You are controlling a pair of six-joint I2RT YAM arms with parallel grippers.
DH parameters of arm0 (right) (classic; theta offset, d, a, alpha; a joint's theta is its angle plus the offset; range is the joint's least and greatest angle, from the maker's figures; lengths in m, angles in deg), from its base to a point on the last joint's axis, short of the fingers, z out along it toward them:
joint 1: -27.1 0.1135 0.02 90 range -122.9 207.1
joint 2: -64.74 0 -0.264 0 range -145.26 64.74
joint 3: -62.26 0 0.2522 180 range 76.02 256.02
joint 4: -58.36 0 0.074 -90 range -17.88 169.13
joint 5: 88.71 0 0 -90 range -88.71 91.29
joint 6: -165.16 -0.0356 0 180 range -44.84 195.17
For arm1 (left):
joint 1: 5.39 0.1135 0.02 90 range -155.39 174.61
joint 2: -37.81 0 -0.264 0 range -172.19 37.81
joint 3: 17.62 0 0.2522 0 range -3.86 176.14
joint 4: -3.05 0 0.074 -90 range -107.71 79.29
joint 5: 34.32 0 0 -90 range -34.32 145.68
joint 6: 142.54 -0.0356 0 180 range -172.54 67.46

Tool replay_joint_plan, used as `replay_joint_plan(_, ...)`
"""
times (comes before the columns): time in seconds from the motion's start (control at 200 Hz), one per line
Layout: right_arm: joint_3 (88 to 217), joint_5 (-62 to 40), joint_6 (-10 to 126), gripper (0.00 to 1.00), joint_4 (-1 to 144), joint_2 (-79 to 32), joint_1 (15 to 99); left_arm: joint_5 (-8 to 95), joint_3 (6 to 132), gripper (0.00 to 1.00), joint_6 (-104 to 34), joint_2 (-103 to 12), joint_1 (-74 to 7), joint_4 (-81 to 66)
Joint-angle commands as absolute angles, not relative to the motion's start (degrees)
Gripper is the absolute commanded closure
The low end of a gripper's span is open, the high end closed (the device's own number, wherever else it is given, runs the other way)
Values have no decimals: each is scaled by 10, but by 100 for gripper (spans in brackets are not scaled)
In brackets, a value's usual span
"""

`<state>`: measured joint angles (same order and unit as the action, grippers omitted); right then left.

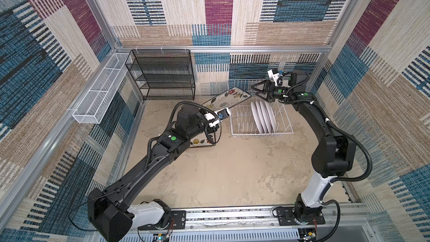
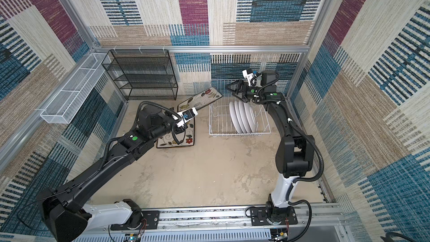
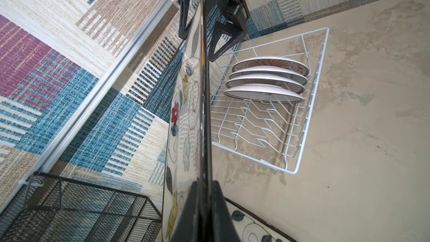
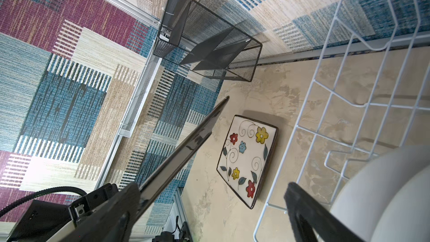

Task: Unload the plates from the dish rack
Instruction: Pick up a plate from the dish rack.

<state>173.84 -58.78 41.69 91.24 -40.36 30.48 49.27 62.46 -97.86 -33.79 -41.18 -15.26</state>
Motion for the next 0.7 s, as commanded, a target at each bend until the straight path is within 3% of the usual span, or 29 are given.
replay_joint_plan(0.0,1736,-623,424,2,939,-405,313,518,614,100,-1061,-331,-424,-2)
replay_joint_plan(0.341,1687,-641,434,12,937,-395,338,543,587,100,-1135,-345,-448,29)
replay_joint_plan(0.696,1666,-666,441,39,953,-404,351,558,558,100,-1209,-358,-463,64)
